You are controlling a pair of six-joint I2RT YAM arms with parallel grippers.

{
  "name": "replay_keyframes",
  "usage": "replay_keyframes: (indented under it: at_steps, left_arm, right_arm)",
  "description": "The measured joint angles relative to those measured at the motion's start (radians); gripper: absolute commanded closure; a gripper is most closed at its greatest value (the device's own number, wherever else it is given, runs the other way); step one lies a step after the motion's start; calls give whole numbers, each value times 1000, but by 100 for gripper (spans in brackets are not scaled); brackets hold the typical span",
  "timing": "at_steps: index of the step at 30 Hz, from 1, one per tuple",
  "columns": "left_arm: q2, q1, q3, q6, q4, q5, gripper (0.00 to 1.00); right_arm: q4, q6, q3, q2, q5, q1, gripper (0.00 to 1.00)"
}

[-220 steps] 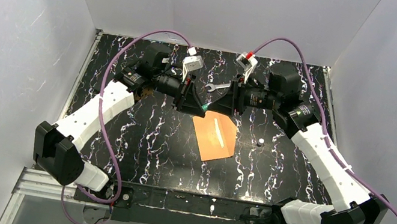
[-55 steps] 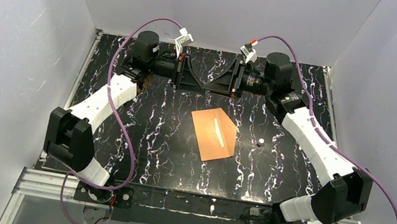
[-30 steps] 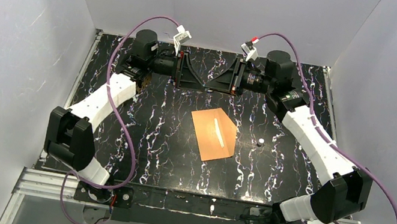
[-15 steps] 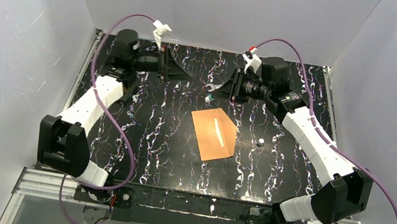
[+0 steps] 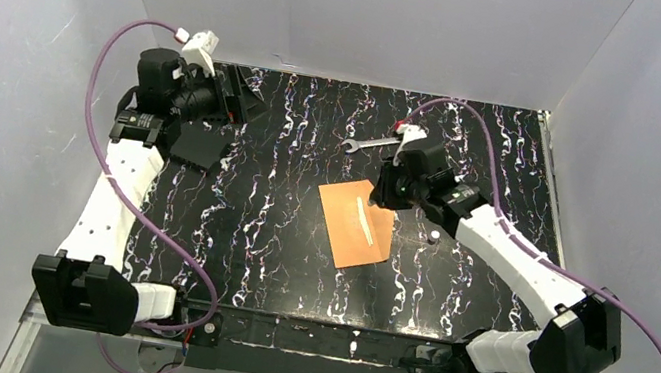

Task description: Place the letter into the envelope and seal it

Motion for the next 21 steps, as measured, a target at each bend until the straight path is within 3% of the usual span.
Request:
replay_keyframes:
  at_steps: [2,6,9,10,15,21]
  left_arm:
    - [6,0,-34,-36,4,21,32]
    - [101,-43,-130,-175,48,104,31]
    - [214,-168,-195,-261,67,93,31]
    - [251,-220,-202,-286,70,89,34]
    - [408,-410,-188,-392,117,34,74]
    - [598,-443,-105,-493,196,-36,81]
  right_arm:
    - [-3,0,0,16,65,49,99]
    - [6,6,-12,53,162,129,99]
    - [22,19,-33,86,213,169,99]
    - [29,26,-41,97,229,176,99]
    - [43,68,-71,139,305,186,99]
    - [42,146,-82,175,336,187,99]
